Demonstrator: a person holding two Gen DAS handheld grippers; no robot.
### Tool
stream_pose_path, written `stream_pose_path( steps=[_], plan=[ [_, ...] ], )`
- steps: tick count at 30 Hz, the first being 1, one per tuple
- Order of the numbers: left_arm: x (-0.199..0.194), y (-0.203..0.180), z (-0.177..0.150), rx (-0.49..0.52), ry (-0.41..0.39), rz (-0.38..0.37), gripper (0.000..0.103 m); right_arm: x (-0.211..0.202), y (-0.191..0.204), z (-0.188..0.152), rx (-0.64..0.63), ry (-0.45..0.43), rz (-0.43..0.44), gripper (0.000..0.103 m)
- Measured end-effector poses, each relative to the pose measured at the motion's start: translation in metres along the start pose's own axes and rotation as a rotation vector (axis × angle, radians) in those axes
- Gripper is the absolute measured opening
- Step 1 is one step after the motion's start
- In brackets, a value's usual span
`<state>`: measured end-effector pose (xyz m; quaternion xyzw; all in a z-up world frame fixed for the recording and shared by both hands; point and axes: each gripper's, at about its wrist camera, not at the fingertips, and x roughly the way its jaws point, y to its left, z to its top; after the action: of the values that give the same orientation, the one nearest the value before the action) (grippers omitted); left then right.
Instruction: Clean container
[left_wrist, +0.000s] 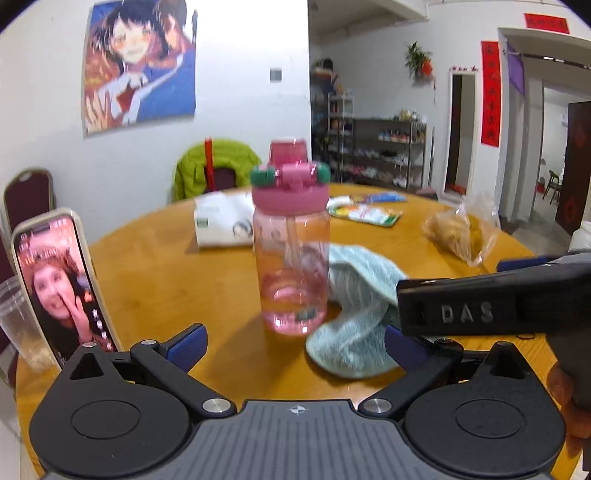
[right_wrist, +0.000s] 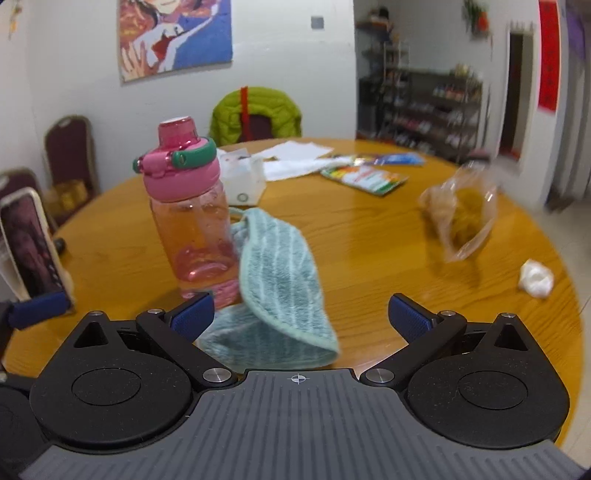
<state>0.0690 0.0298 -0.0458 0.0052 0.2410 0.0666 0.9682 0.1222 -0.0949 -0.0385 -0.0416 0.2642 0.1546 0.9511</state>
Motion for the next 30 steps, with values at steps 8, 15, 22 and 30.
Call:
stream_pose_path(
  steps=[8,15,22,30],
  plan=[
    [-0.002,0.012,-0.003,-0.052,0.110,-0.002,0.102,-0.029,0.005,0.011,0.004,0.011,0.012,0.103],
    [-0.012,0.014,0.004,-0.042,0.119,-0.010,0.102,-0.028,0.000,0.021,-0.030,0.138,0.158,0.103],
    [-0.022,0.010,0.013,-0.039,0.102,-0.036,0.102,-0.036,0.004,0.026,-0.052,0.121,0.090,0.103],
    [-0.032,0.003,0.027,-0.034,0.093,-0.071,0.102,-0.043,-0.007,0.035,0.031,0.178,0.100,0.103]
  ],
)
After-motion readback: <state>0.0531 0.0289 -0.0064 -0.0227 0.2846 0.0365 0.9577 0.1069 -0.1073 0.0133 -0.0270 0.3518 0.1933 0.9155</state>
